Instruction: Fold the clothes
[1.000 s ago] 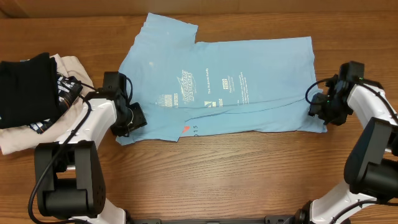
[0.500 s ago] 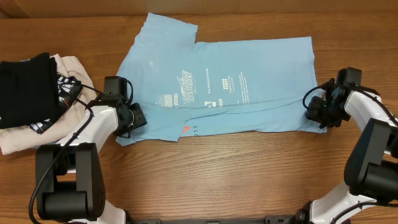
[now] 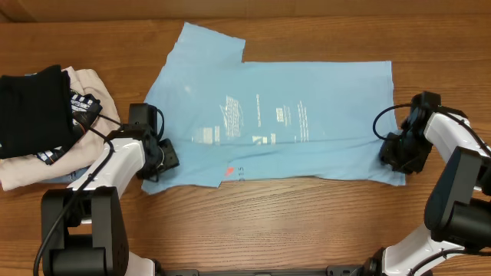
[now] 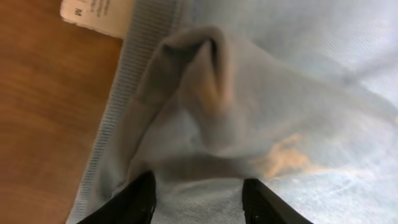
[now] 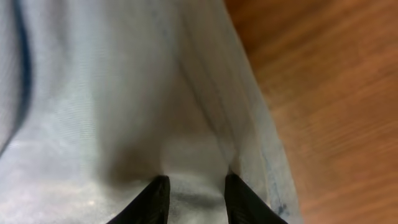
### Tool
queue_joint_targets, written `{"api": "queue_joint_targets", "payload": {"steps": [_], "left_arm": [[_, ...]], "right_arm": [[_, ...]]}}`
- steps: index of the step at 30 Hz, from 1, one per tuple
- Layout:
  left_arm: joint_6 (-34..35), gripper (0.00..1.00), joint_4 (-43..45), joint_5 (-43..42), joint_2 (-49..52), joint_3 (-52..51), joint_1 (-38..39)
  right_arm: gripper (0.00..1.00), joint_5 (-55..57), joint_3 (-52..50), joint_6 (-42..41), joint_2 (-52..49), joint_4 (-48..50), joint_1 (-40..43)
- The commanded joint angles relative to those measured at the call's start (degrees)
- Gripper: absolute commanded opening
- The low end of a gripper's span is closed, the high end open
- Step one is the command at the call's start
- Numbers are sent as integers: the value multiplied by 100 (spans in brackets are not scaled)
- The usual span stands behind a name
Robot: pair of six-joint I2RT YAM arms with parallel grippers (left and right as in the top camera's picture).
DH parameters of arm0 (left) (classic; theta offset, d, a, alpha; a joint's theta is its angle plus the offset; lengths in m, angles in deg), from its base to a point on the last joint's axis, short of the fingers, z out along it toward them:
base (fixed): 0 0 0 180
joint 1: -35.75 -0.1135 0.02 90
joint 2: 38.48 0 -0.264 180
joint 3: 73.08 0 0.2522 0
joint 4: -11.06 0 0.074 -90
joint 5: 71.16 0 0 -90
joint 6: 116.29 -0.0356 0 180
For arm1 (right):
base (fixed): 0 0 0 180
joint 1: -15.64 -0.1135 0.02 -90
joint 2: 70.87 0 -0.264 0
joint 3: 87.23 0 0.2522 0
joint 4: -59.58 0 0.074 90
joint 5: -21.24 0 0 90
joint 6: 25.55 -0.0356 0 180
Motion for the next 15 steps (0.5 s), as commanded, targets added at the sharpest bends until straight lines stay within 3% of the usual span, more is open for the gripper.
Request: {"api": "queue_joint_targets", "payload": {"steps": [1,10,15], "left_arm": [[337,49,-411,433,361,-496,-267],[238,48,-459,452,361,-494,-671],[-35,53,-369,273,348,-345,-660]], "right_arm": [[30,507,-186,-332,-79,-164,52],[27,522,-184,-669,-79,-446,313],[25,503,-127,-728,-72,-417,321]]}}
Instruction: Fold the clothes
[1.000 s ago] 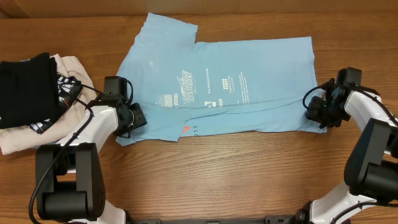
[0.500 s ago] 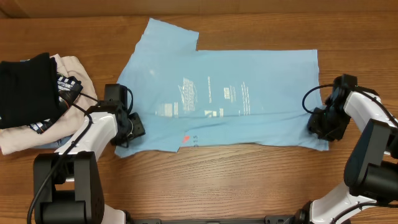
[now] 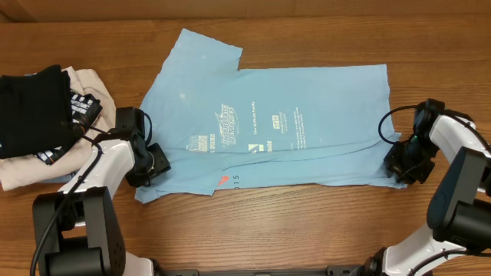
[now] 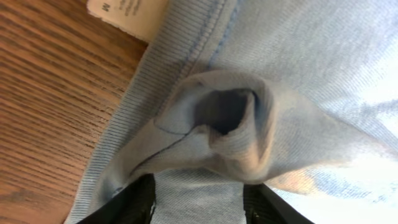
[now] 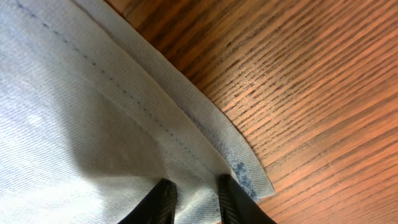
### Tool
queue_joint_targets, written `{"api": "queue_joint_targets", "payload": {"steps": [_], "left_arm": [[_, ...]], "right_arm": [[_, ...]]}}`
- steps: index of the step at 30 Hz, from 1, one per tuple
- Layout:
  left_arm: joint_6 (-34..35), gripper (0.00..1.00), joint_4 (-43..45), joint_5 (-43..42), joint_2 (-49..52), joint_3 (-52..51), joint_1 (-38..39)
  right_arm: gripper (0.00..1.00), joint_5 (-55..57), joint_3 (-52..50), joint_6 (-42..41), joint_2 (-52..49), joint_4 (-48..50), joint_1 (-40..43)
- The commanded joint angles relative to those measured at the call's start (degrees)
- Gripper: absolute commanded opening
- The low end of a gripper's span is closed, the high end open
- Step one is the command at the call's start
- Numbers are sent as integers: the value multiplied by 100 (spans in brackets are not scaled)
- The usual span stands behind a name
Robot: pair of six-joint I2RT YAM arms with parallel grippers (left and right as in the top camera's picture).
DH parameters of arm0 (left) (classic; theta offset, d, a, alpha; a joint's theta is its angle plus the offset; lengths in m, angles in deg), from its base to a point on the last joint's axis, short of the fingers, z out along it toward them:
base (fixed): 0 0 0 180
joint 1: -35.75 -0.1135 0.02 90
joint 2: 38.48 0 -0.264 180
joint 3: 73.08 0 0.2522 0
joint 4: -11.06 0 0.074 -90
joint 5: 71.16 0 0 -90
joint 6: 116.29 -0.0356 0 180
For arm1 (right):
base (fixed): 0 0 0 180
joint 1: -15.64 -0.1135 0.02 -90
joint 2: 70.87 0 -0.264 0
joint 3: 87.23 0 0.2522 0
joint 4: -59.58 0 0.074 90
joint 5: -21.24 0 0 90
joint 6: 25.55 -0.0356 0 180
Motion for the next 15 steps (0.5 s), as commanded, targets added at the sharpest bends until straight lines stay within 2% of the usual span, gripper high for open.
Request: {"api": "queue_joint_targets", "payload": {"steps": [1,3,8,13,15], "left_arm": [[-173,54,-105,293,374,-240,-175],[-273,56,-109,127,319,-96,-175],[-651,59,-267,-74,-85,367,-175],[-750,63,-525,-74,-850,772,-175],[-817,70,-560,-140,-1156,876,-173]], "right_arm": [[22,295,-26,-138,-68,7,85],[20,282,61,-136,-44,-48,85],[21,133,391,-125,186,-214,85],[31,96,1064,20,553,-487,83],[38,79,1377,35,678,-601,70]]}}
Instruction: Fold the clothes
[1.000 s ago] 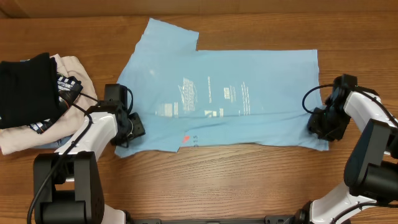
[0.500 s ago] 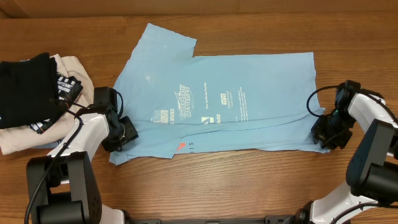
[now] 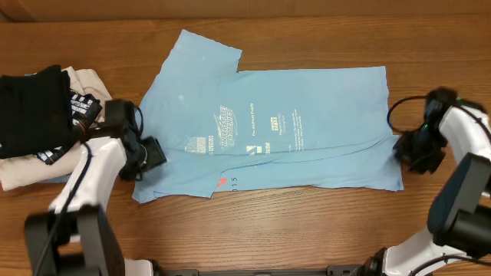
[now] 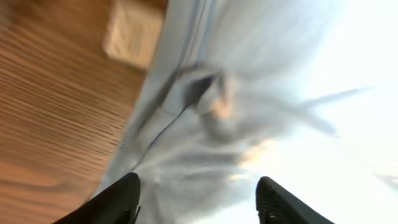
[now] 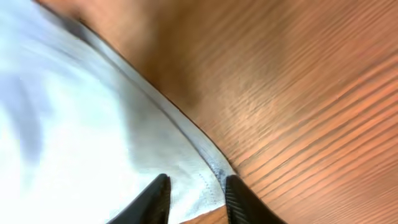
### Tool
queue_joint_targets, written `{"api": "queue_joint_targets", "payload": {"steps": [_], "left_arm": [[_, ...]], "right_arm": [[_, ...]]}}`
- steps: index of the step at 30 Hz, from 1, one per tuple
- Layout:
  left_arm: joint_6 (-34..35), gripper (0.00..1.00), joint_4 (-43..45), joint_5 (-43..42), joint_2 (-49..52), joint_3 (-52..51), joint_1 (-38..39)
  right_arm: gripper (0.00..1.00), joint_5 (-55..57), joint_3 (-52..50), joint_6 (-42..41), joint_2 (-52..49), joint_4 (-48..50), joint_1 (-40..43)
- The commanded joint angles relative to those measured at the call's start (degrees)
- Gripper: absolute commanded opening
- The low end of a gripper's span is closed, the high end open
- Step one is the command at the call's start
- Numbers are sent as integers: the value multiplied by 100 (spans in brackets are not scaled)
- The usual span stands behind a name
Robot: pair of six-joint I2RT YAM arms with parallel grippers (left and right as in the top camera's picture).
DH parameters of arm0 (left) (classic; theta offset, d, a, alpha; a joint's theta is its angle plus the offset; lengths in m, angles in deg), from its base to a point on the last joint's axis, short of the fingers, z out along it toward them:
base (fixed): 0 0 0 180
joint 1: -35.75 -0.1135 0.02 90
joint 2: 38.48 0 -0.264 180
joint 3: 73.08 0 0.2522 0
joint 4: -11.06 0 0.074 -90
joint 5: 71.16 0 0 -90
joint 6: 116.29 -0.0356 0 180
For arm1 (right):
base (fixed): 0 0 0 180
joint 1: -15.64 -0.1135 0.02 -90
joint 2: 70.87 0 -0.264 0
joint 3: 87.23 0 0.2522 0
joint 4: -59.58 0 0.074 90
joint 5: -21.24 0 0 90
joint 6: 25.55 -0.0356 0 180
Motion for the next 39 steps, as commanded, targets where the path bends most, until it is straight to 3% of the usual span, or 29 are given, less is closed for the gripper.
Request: {"api": "queue_joint_targets", "payload": {"steps": [1,5,6,8,14,27,33,39], "left_arm": [[-350,75,-15,-122,-743,385,-28],[-745,91,153,-682,-1176,509,-28],[-881,100,232,-809,-1226,557,-28],[-1239,100,280,-1051,-1143,890,-26],[-1447,100,-22,-1231,-168,2352,26],[-1690,100,-195,-1434,3569,6183,186],[-1777,100,-87,-1602,4905,7108,192],[-1851,100,170,-1611,5515,7230,192]], "right_arm": [[40,7,717,87,507,-105,4],[46,-378,1217,595,643,-164,4],[47,-511,1316,717,654,-162,4],[49,-951,1458,970,658,-133,4],[51,-1088,1458,1069,656,-96,4],[55,-1108,1456,1071,656,-118,4],[56,-1106,1456,1071,656,-240,4],[56,-1108,1456,1071,656,-249,4]]}}
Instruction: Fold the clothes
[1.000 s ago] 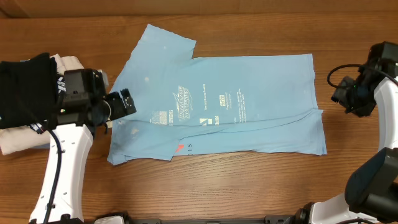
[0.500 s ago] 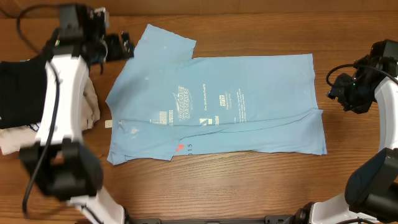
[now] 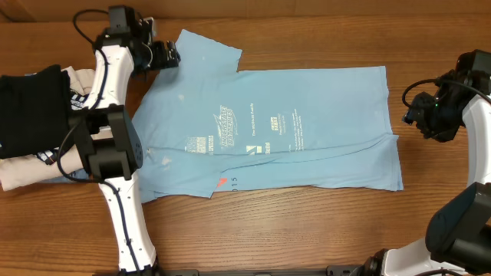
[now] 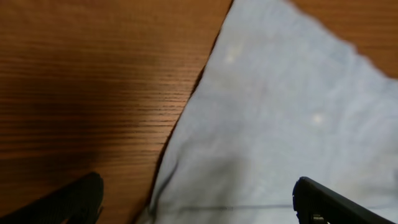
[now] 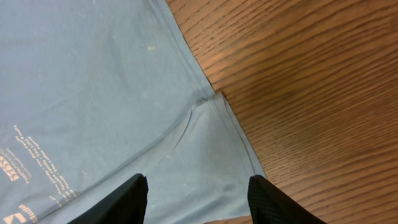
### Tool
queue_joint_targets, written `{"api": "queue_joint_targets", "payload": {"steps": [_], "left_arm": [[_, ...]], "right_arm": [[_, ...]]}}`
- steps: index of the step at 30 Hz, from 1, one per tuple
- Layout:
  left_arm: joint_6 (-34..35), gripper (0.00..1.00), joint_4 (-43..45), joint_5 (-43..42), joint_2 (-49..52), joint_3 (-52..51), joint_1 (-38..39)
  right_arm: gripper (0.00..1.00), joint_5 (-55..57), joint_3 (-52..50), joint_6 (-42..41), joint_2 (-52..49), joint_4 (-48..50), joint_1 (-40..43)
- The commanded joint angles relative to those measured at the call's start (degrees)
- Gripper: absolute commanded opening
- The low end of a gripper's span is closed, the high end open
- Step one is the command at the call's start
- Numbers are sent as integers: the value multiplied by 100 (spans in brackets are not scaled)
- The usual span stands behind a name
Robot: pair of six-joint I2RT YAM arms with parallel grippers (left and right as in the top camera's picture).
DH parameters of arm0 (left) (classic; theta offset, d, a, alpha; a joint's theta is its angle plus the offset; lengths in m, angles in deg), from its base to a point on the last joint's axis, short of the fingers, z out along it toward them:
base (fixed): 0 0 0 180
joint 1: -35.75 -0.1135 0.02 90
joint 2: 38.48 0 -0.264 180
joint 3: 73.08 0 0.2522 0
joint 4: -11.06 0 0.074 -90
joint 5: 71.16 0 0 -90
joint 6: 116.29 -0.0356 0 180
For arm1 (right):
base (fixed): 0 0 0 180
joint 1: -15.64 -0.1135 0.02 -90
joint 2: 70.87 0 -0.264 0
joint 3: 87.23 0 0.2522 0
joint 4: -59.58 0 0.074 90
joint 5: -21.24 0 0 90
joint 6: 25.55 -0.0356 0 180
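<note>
A light blue T-shirt (image 3: 284, 126) with small print lies spread flat on the wooden table, one sleeve (image 3: 203, 46) pointing to the far left. My left gripper (image 3: 170, 55) hovers open at the left edge of that sleeve; in the left wrist view the gripper (image 4: 199, 208) has its fingers wide apart over the sleeve cloth (image 4: 280, 124). My right gripper (image 3: 413, 119) is open just off the shirt's right edge; the right wrist view shows the gripper (image 5: 196, 205) above the hem corner (image 5: 217, 99), holding nothing.
A pile of other clothes (image 3: 38, 115), black on top of beige, sits at the table's left edge. Bare wood (image 3: 268, 230) runs along the front of the table and to the right of the shirt.
My left gripper has gone from the shirt's near left corner to the far left sleeve. My right gripper has moved farther back along the right edge and stands wider open. The shirt lies as before.
Both grippers were shut on the shirt's near edge, left at the neck end, right at the hem end. Then the shirt lay shifted left and flatter, still held. Then the left had opened and the right stood off the edge. Now both are open and away from those corners.
</note>
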Motion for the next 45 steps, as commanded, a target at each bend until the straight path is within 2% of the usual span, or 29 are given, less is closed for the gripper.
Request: {"api": "queue_joint_targets", "payload": {"steps": [1,6,11,13,16,17,18,22,24,27,30,35,39,45], "left_arm": [[-216,100,96,-114,210,229,42],[-214,100,81,-358,437,227,52],[-219,80,-175,-492,549,216,79],[-219,75,-293,-492,551,216,83],[-216,59,-363,-492,551,219,81],[-216,48,-382,-492,551,219,81],[-216,44,-387,-492,551,219,81],[-127,15,-413,-492,551,219,81],[142,6,-450,-476,551,219,57],[769,4,-529,-546,551,219,-15],[826,4,-544,-1003,549,219,-96],[1224,4,-553,-1165,549,219,-199],[1252,4,-660,-1147,549,219,-216],[1252,4,-756,-1115,549,219,-214]], "right_arm": [[56,-37,116,26,87,9,4],[56,-39,116,20,87,11,4],[56,-39,116,22,87,11,4],[56,-37,116,22,87,13,4],[56,-37,116,22,87,33,4],[56,-37,116,22,87,42,4],[56,-37,116,22,87,48,4],[55,-33,116,26,87,162,4],[55,-33,116,37,87,330,4],[55,-37,111,48,70,717,4],[57,-157,111,308,-52,1331,-2],[58,-595,111,820,-533,2317,-72],[58,-599,111,817,-1095,3169,-199],[67,-776,111,944,-1965,4232,-476]]}}
